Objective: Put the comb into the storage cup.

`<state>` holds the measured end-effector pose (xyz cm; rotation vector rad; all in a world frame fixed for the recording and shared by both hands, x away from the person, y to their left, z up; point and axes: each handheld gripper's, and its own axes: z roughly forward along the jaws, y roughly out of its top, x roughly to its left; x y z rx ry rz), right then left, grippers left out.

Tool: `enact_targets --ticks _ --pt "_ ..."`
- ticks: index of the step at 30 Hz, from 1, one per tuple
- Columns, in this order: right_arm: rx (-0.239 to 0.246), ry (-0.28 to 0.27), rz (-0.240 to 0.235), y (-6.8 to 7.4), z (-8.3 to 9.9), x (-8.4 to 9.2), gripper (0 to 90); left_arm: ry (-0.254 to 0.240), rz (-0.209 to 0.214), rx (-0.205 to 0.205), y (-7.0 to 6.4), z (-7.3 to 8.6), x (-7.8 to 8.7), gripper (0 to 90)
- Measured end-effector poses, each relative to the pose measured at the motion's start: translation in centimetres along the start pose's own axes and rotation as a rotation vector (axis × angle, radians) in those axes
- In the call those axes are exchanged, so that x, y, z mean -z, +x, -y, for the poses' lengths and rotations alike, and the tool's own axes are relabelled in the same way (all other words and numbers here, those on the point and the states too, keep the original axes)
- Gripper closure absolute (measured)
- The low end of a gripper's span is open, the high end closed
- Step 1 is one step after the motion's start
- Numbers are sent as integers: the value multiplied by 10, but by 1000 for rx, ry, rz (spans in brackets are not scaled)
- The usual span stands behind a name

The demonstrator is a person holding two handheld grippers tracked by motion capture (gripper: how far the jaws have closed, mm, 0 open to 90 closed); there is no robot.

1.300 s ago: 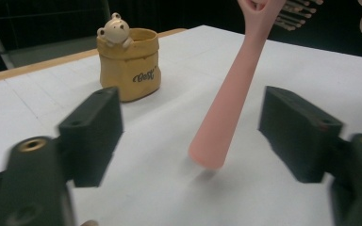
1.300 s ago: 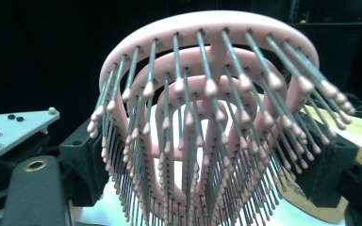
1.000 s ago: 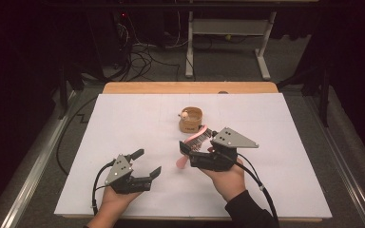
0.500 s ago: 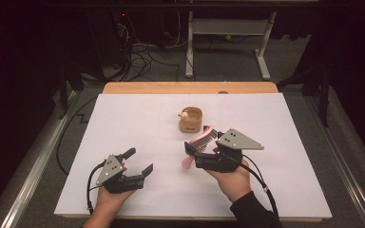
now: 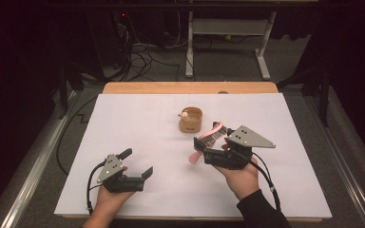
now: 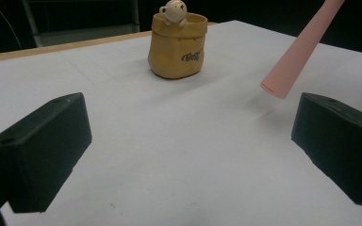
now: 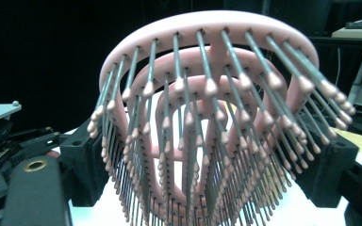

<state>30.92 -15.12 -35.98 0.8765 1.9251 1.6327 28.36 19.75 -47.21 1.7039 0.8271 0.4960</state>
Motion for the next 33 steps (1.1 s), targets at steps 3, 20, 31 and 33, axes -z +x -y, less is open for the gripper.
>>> enact_targets --ticks 3,20,31,33 --pt "4 -4 12 -4 -1 2 205 -8 2 5 1 1 0 0" --pt "5 -33 57 -21 -7 9 205 -23 -4 16 2 1 2 0" --pt "10 -49 71 -28 -13 8 205 -19 -4 -24 -2 1 2 0" --pt "9 -54 74 -29 -14 7 205 -17 -5 -26 -2 1 2 0"
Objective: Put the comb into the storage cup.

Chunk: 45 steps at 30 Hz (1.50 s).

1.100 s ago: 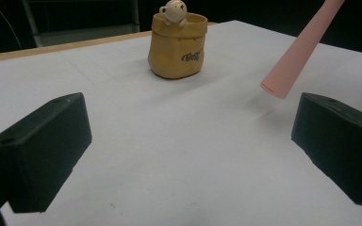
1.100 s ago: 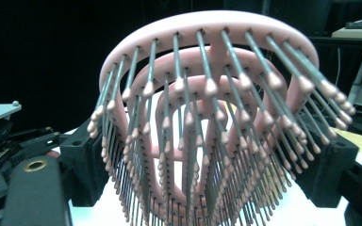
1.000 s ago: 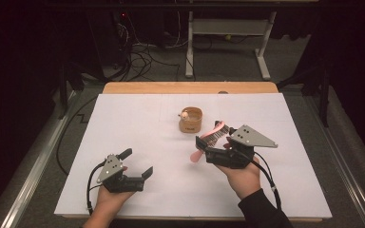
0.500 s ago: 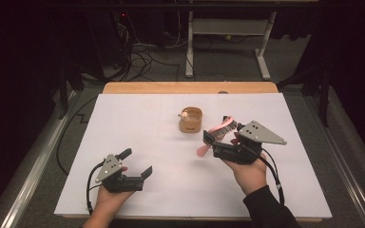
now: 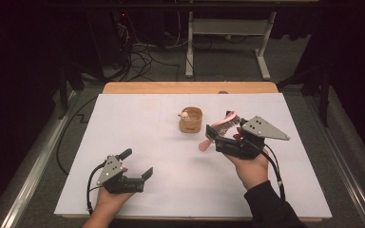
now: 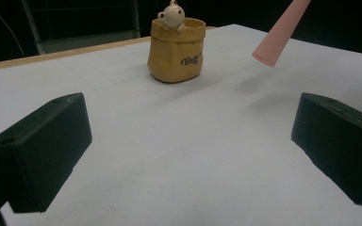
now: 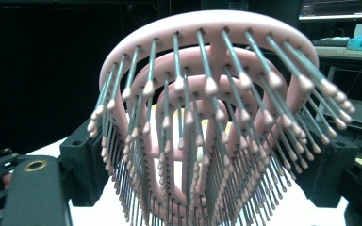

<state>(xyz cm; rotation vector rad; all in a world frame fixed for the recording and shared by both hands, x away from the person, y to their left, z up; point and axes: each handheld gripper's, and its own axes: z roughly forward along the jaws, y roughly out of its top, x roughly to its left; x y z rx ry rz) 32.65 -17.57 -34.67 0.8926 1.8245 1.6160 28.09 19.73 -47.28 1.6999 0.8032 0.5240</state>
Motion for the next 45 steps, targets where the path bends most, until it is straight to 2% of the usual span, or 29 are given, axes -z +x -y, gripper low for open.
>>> enact_targets --ticks 18,45 --pt "-6 -21 23 -7 -13 -8 205 -9 6 10 1 1 1 0" --pt "6 -81 61 -14 -45 -17 205 -13 13 11 1 1 2 0"
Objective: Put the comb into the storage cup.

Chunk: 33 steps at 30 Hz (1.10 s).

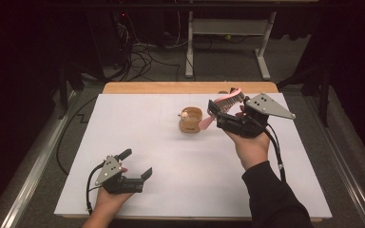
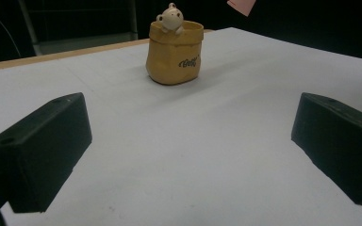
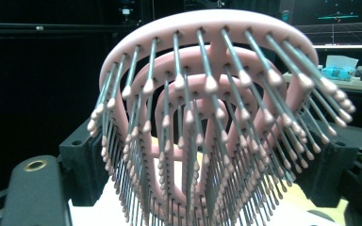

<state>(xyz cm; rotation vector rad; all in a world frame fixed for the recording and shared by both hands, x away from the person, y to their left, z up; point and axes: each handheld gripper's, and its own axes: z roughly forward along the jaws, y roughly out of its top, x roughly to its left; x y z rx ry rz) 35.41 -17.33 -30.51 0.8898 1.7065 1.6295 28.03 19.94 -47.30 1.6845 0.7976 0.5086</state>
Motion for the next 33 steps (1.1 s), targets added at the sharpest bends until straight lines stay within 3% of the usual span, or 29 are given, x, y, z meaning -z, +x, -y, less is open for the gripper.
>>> enact_targets --ticks 20,33 --pt "-11 -4 37 -8 -1 -45 205 -5 3 0 1 -1 2 0" --pt "-21 22 60 -10 4 -70 205 -11 0 4 3 -1 4 0"
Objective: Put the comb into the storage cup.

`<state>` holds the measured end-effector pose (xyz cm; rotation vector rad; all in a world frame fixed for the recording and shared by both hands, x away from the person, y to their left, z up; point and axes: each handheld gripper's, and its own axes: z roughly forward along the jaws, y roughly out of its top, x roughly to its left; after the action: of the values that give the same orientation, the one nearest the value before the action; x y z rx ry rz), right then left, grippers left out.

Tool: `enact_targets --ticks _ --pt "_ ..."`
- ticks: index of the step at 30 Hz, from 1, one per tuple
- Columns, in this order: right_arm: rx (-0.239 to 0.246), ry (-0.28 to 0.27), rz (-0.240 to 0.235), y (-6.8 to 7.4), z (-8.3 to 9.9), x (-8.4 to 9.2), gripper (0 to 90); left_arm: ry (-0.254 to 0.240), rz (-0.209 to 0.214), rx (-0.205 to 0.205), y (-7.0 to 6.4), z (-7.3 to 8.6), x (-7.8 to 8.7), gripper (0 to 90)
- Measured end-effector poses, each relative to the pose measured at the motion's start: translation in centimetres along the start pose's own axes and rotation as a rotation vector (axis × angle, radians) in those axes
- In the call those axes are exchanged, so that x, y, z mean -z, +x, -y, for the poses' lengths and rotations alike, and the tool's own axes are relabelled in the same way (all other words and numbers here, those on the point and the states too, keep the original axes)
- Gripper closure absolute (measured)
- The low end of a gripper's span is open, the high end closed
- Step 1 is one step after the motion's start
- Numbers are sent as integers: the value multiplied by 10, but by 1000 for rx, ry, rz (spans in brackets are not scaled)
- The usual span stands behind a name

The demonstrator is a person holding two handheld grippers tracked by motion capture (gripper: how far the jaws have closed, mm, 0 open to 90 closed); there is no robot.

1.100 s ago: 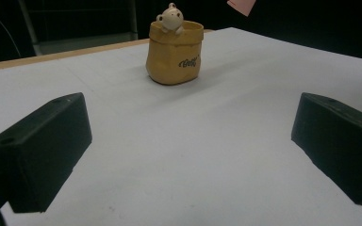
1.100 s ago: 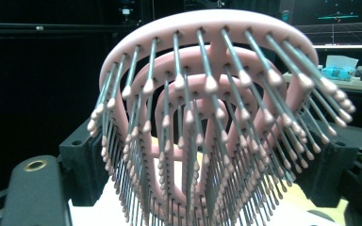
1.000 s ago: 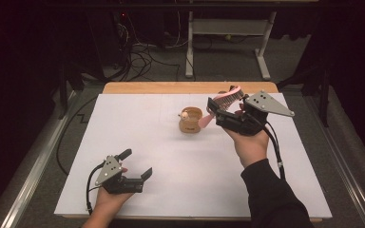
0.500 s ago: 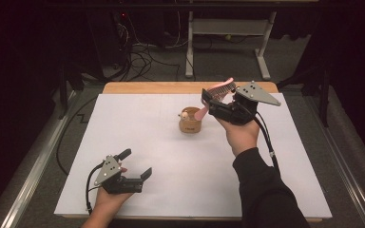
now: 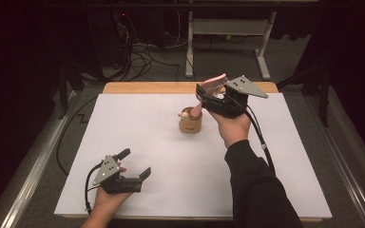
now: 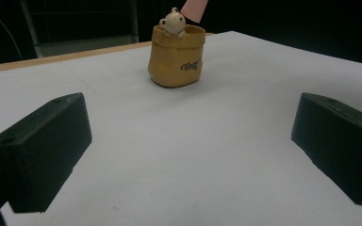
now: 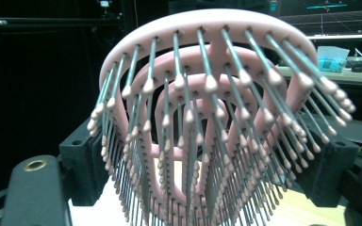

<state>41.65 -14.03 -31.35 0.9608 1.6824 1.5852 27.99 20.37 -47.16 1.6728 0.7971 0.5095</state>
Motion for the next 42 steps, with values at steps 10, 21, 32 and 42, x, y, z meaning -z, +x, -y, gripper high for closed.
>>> enact_targets --ticks 10,21,32,42 --pt "-7 35 18 -3 10 -15 205 0 5 0 -1 0 0 0" --pt "-27 70 17 -1 24 -30 204 -2 2 2 0 0 0 0" --pt "-43 85 24 3 36 -42 204 -2 0 -3 0 0 0 0" --pt "-32 101 23 5 42 -48 204 -4 -2 1 0 1 1 0"
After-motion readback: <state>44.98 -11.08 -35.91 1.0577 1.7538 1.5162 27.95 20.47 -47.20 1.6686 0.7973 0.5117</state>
